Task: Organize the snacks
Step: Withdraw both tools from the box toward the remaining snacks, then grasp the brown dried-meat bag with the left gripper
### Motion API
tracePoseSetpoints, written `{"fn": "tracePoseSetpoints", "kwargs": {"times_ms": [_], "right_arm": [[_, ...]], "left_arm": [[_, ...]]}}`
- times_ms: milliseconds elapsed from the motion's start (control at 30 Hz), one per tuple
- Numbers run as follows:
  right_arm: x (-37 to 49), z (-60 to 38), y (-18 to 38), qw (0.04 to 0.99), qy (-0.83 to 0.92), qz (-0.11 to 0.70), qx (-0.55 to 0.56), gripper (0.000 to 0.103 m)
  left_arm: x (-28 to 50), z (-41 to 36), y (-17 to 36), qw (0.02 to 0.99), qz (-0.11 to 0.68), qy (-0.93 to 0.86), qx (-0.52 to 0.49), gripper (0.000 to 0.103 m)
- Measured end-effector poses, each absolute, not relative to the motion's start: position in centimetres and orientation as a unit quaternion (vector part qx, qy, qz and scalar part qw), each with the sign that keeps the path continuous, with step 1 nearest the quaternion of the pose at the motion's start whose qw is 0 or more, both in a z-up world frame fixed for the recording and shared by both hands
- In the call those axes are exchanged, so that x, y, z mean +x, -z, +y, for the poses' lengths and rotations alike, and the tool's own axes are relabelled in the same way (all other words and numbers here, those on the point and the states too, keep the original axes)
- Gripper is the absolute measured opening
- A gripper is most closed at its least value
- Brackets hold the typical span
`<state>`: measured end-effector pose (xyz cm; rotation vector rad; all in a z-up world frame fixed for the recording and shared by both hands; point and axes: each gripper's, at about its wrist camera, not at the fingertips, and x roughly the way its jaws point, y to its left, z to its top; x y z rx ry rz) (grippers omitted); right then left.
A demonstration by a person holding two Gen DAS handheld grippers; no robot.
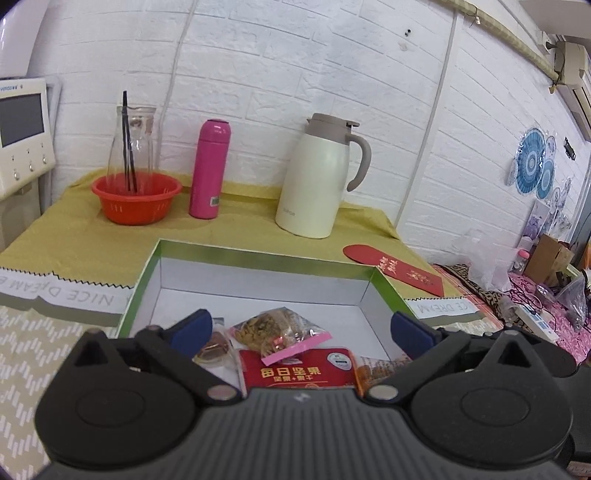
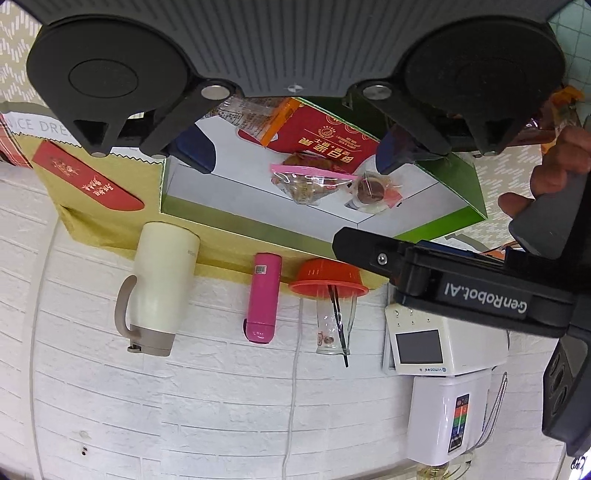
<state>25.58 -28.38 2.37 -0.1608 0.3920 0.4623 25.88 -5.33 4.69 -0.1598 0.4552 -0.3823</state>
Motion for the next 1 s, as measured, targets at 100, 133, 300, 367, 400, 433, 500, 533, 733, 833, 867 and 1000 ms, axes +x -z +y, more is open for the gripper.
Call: {"fn": "tracePoseSetpoints", "kwargs": {"times_ms": [100, 133, 300, 367, 400, 433, 500, 533, 733, 833, 867, 1000], "right_arm": [[24.4, -28.5, -3.6, 0.953, -0.227, 0.183, -0.082, 0.103], [24.0, -28.5, -4.0, 0.953, -0.227, 0.181, -0.083, 0.103], [20.8, -28.9, -5.9, 0.955, -0.226, 0.167, -0.099, 0.103], [19.4, -29.1, -6.4, 0.956, -0.220, 0.166, -0.105, 0.103], [18.8, -29.1, -6.6, 0.956, -0.217, 0.166, -0.107, 0.103], [18.0, -29.2, -6.9, 0.957, -0.216, 0.164, -0.107, 0.103], [16.4, -29.6, -7.2, 0.957, -0.219, 0.158, -0.104, 0.103], [15.7, -29.7, -7.3, 0.957, -0.222, 0.156, -0.102, 0.103], [12.0, -30.9, -6.8, 0.960, -0.228, 0.144, -0.070, 0.103], [11.0, -30.8, -5.3, 0.958, -0.229, 0.163, -0.063, 0.103], [10.7, -30.7, -4.8, 0.957, -0.228, 0.170, -0.062, 0.103], [10.4, -30.2, -2.9, 0.950, -0.230, 0.204, -0.047, 0.103]], "left_arm": [[24.2, -5.4, -5.5, 0.954, 0.217, 0.194, -0.072, 0.103], [23.6, -5.3, -5.9, 0.953, 0.216, 0.197, -0.074, 0.103], [20.2, -4.6, -7.6, 0.947, 0.217, 0.214, -0.099, 0.103], [18.8, -4.4, -8.0, 0.945, 0.224, 0.213, -0.105, 0.103], [18.0, -4.4, -8.2, 0.945, 0.230, 0.210, -0.104, 0.103], [17.2, -4.4, -8.3, 0.944, 0.235, 0.207, -0.101, 0.103], [15.5, -4.2, -8.3, 0.944, 0.237, 0.210, -0.094, 0.103], [14.6, -4.1, -8.1, 0.944, 0.233, 0.215, -0.091, 0.103], [9.7, -2.9, -5.8, 0.948, 0.226, 0.208, -0.081, 0.103], [7.7, -2.0, -4.2, 0.950, 0.228, 0.199, -0.079, 0.103], [7.3, -1.6, -3.7, 0.950, 0.231, 0.195, -0.082, 0.103], [6.2, -0.2, -1.9, 0.949, 0.246, 0.178, -0.090, 0.103]]}}
